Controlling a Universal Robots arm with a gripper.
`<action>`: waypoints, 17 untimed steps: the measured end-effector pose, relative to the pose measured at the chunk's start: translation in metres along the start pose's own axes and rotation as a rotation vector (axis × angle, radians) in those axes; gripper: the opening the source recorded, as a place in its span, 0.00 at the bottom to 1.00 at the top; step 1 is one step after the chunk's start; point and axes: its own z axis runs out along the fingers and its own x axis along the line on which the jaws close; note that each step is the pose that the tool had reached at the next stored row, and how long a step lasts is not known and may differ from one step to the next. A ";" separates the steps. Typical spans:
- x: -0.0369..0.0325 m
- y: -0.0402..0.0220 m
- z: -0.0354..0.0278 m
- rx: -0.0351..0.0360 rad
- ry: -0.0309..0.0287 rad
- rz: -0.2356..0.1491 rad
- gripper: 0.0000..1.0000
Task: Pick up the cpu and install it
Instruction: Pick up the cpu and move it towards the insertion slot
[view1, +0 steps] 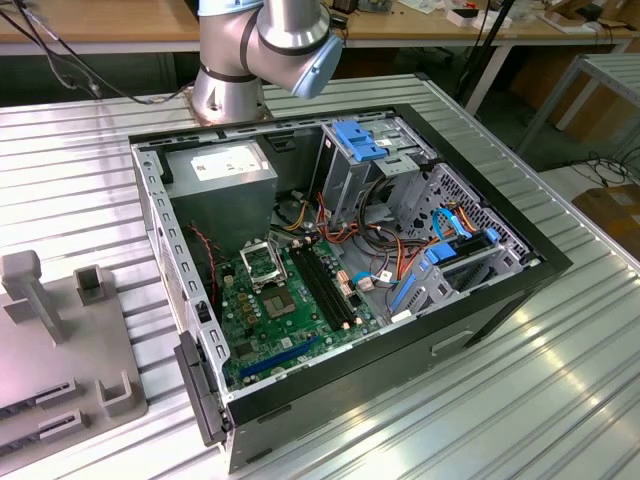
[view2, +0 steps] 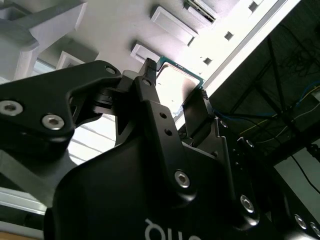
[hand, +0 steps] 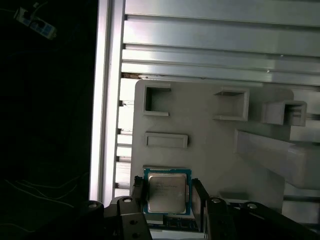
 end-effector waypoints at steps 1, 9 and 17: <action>0.0000 0.0000 -0.0010 0.0000 -0.0001 0.000 0.47; 0.0002 -0.0001 -0.0055 0.0000 -0.0001 0.000 0.47; 0.0003 -0.0001 -0.0068 0.0002 0.0002 0.000 0.47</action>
